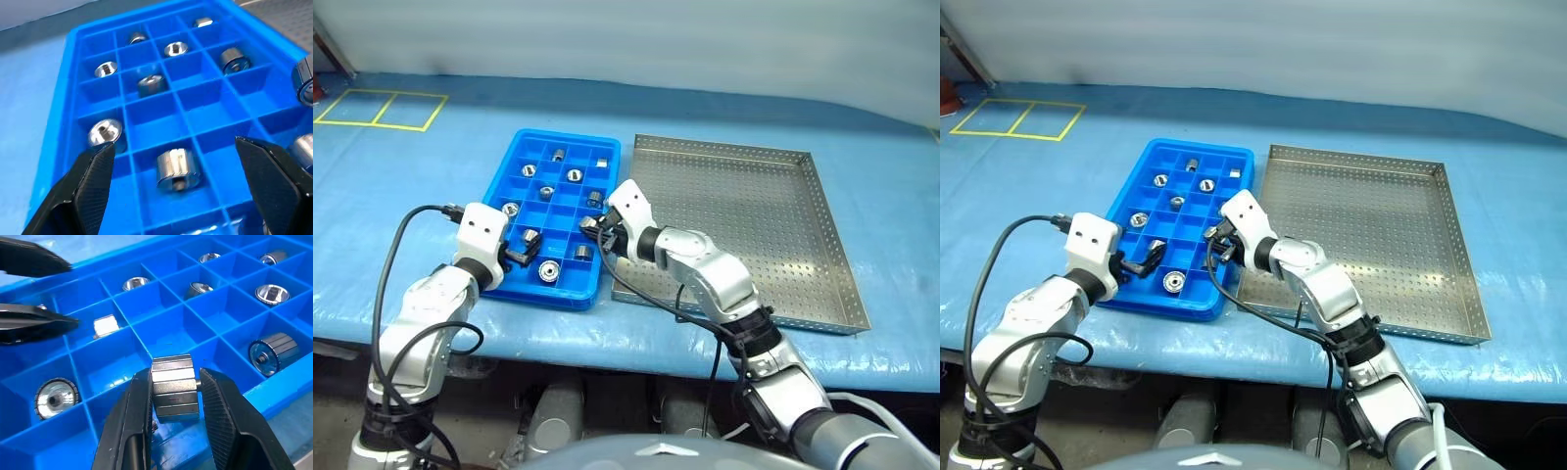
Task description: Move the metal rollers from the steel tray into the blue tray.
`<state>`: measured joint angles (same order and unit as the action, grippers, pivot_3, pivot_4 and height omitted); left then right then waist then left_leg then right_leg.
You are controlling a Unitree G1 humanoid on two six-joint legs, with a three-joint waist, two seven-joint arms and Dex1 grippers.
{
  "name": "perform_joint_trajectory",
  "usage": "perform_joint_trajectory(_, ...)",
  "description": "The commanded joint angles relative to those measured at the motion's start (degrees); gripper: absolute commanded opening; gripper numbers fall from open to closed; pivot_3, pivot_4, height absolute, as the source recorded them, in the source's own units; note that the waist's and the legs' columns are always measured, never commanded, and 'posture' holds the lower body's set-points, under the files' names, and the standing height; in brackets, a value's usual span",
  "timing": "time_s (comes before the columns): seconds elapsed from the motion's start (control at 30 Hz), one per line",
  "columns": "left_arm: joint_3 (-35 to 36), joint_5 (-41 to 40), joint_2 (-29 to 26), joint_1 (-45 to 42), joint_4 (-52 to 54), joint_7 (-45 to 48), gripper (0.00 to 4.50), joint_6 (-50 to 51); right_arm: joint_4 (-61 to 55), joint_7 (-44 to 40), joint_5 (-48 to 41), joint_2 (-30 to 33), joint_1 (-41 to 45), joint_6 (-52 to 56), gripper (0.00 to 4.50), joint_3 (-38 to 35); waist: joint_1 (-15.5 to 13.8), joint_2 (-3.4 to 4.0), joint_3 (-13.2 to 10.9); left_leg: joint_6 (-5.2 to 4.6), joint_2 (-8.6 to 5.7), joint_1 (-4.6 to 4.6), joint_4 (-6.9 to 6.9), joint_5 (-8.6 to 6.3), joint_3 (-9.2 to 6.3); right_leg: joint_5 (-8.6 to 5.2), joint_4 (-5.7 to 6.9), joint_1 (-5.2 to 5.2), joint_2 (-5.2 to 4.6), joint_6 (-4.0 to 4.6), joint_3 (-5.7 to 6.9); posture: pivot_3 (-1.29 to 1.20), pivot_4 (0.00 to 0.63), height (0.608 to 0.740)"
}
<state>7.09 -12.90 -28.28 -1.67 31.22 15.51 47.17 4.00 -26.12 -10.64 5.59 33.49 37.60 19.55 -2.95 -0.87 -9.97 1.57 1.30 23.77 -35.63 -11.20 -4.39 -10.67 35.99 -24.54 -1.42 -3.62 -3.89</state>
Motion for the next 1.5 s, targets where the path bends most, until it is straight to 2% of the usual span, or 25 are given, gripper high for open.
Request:
perform_joint_trajectory(0.03,1.82,0.86,-0.55,0.66,3.79,-0.92,4.24,0.34,3.57,0.29,1.44,-1.36,3.10,-3.99,1.09,-1.42,-0.24,0.00,0.00,0.01,0.00,-0.01,0.03,0.00,-0.01,0.00,0.00,-0.01,0.00,0.00,0.01,0.33,0.150,0.740)
perform_joint_trajectory(0.6,-2.48,1.43,1.24,1.45,4.60,-0.41,4.24,0.62,25.64,-5.27,0.98,-8.18,14.74,-15.10,1.09,-6.02,-1.52,0.02,-0.01,0.06,0.03,-0.09,0.29,0.04,0.00,-0.05,-0.01,-0.05,0.03,0.09,0.03,0.34,0.150,0.740)
perform_joint_trajectory(0.67,-2.86,1.48,1.46,1.48,4.54,-0.53,4.24,0.59,27.02,-4.85,2.20,-8.10,15.25,-15.49,1.83,-5.77,-1.63,0.02,-0.01,0.07,0.03,-0.10,0.32,0.04,-0.01,-0.06,-0.01,-0.05,0.03,0.11,0.03,0.34,0.150,0.740)
perform_joint_trajectory(0.8,-4.12,1.36,1.94,0.59,3.97,-0.34,4.24,0.21,26.18,-2.43,3.98,-7.72,13.98,-19.30,3.02,-6.81,-1.65,0.02,-0.01,0.07,0.03,-0.12,0.35,0.04,-0.01,-0.08,0.00,-0.06,0.04,0.14,0.03,0.34,0.150,0.740)
perform_joint_trajectory(0.87,-5.05,1.61,2.10,-0.18,3.26,-0.12,4.24,-0.47,23.16,-1.58,3.48,-7.31,12.46,-20.12,3.02,-8.18,-1.81,0.02,-0.01,0.09,0.03,-0.11,0.35,0.05,-0.01,-0.08,0.00,-0.07,0.04,0.14,0.04,0.32,0.150,0.740)
perform_joint_trajectory(1.0,-6.96,1.46,3.75,-2.61,2.04,0.01,4.24,-2.43,8.37,-1.13,0.82,-4.01,6.04,-17.23,3.02,-11.90,-2.31,0.02,-0.01,0.10,0.02,-0.08,0.35,0.06,-0.03,-0.08,-0.02,-0.06,0.03,0.14,0.04,0.30,0.150,0.740)
perform_joint_trajectory(1.17,-10.08,1.07,5.05,-6.25,-1.33,3.30,4.24,-7.27,-9.99,-3.62,1.47,8.35,-4.21,-9.96,3.02,-14.03,-2.46,0.02,-0.01,0.12,-0.04,-0.04,0.31,0.06,-0.02,-0.09,-0.08,-0.04,-0.04,0.13,0.02,0.25,0.150,0.740)
perform_joint_trajectory(1.33,-12.38,1.13,4.21,-10.31,-6.17,8.23,4.24,-10.98,-17.96,-7.25,-2.86,18.65,-10.59,-1.38,3.02,-19.45,-1.18,0.03,-0.01,0.12,-0.02,-0.06,0.21,0.06,0.01,-0.09,-0.03,-0.03,-0.03,0.13,0.02,0.18,0.150,0.740)
perform_joint_trajectory(1.47,-13.79,1.47,3.63,-13.75,-9.50,11.23,4.24,-12.72,-19.05,-12.16,-7.45,23.34,-14.76,-1.16,3.02,-23.74,0.37,0.02,-0.01,0.09,0.00,-0.05,0.17,0.05,0.03,-0.09,-0.01,-0.01,-0.02,0.13,0.00,0.16,0.150,0.740)
perform_joint_trajectory(1.5,-14.07,1.53,3.71,-14.33,-10.13,11.68,4.24,-13.05,-18.71,-13.07,-8.04,24.04,-15.73,-1.78,3.39,-24.24,0.75,0.02,-0.01,0.07,0.00,-0.05,0.16,0.04,0.03,-0.09,-0.02,0.01,-0.02,0.12,0.00,0.14,0.150,0.740)
